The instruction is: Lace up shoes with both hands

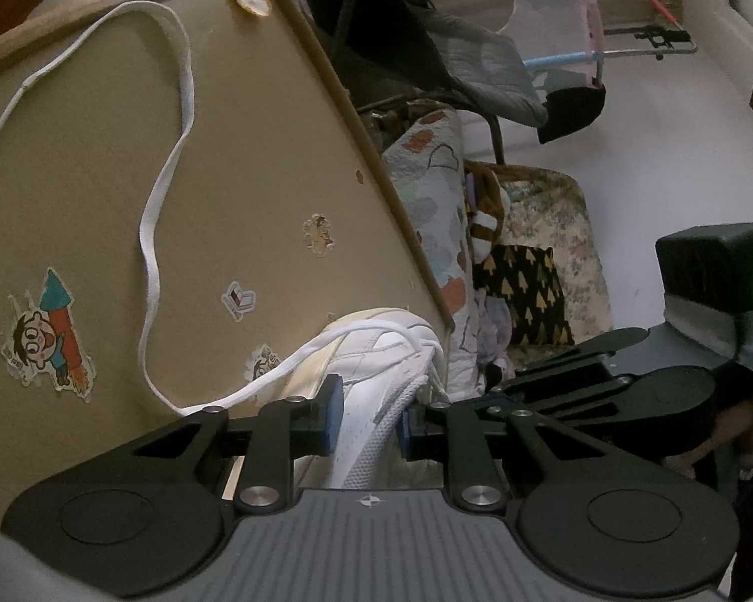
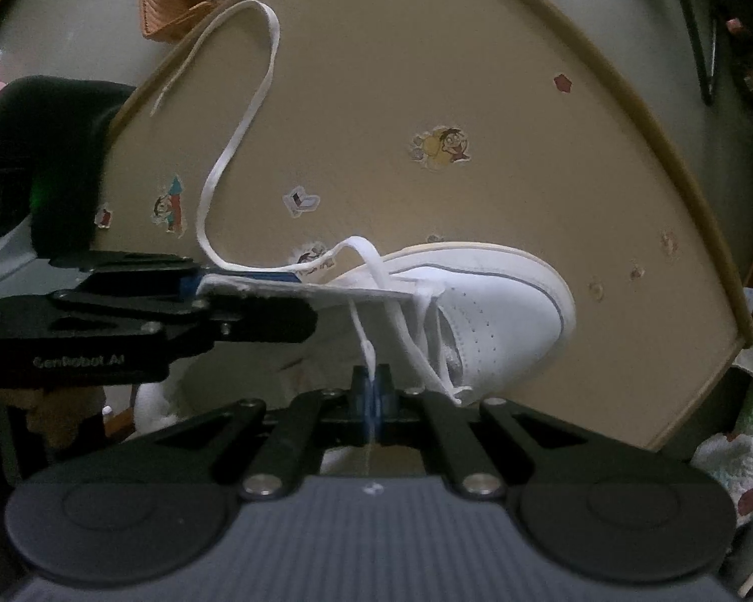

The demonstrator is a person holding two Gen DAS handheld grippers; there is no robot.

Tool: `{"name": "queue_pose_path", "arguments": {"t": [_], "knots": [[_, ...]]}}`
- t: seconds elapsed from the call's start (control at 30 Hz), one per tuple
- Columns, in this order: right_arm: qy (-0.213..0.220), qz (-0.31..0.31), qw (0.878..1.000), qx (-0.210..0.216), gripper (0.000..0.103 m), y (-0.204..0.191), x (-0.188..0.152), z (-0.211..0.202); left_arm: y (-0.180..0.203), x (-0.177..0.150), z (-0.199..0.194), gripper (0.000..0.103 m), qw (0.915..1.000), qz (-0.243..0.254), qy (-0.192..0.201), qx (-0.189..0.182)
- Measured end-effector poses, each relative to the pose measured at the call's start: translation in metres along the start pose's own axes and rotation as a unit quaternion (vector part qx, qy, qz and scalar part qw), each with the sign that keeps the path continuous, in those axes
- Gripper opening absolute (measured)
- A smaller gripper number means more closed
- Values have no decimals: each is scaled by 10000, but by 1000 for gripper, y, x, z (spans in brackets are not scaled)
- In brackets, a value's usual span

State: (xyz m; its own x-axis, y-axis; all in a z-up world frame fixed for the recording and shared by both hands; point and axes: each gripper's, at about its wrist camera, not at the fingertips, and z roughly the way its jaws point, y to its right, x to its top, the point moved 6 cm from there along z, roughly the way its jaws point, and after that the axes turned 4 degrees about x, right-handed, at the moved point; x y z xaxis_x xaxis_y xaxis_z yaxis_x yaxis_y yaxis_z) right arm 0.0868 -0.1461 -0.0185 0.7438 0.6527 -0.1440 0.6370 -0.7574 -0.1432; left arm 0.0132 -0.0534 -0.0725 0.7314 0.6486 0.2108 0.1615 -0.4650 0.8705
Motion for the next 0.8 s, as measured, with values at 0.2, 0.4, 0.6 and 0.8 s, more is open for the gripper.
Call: {"name": "queue_pose_path", "arguments": {"t": [0.2,0.4,0.6,0.8], "knots": [[47,-20,9999,105,2,-4,0,-1,-6,-6,-12,23,9996,268,3,64],[109,-142,9996,205,2,-10,1,-3,-11,-6,-20,24,9989,453,-1,100],[240,-209,9994,122,2,-11,5,-5,-16,-5,-24,24,9984,551,-17,111],[328,-292,9990,-3,2,-12,9,-3,-21,1,-28,24,9982,591,-29,114]]}}
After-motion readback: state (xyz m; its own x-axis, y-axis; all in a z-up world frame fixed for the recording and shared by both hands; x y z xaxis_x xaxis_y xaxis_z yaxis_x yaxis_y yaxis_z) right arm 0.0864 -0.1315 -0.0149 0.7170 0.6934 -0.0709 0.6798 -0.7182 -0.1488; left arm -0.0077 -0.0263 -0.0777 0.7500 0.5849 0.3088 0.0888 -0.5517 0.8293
